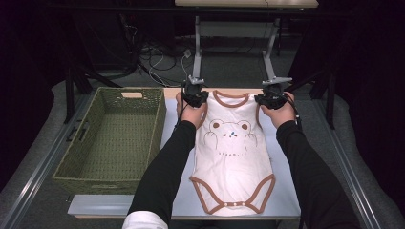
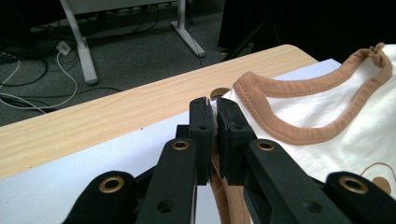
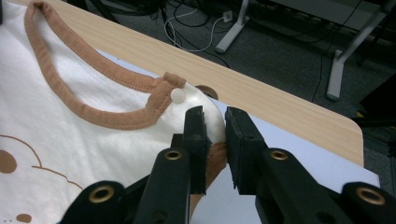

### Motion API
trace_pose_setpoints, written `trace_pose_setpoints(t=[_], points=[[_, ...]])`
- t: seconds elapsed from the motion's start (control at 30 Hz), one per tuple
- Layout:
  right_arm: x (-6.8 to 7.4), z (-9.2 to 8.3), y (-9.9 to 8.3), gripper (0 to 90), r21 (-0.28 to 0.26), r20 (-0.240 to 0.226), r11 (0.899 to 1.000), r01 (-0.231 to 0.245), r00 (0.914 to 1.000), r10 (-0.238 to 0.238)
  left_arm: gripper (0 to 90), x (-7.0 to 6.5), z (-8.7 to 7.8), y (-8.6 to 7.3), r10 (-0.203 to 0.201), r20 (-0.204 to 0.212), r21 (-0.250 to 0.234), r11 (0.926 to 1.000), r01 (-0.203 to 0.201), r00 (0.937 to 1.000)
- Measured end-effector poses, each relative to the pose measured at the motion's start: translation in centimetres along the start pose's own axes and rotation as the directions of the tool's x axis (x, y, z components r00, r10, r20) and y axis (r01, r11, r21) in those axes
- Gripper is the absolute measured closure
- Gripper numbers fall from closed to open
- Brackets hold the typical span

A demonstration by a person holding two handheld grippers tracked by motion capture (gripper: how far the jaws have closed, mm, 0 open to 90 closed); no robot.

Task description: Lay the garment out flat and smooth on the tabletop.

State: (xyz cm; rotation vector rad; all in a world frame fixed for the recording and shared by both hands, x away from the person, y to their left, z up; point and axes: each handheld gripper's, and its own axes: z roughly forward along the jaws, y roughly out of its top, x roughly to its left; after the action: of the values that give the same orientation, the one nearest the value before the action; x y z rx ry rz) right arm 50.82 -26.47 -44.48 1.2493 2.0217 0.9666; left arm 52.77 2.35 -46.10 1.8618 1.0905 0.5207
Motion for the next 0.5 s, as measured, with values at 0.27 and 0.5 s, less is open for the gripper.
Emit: trace_pose_setpoints(t=[0.27, 0.5], points=[[0.5, 0.8, -0.3, 78.9, 0.005, 0.008, 1.0, 0.011, 0.9999, -0.011, 85.2, -0.3, 1.0, -1.0, -0.007, -0.036, 0.014, 0.9999, 0.007, 0.9993], [1.1, 1.9, -0.8, 78.9, 0.031, 0.013, 0.999, 0.024, 0.9996, -0.024, 85.1, -0.3, 1.9, -2.2, -0.016, -0.053, 0.039, 0.9991, 0.018, 0.9984]])
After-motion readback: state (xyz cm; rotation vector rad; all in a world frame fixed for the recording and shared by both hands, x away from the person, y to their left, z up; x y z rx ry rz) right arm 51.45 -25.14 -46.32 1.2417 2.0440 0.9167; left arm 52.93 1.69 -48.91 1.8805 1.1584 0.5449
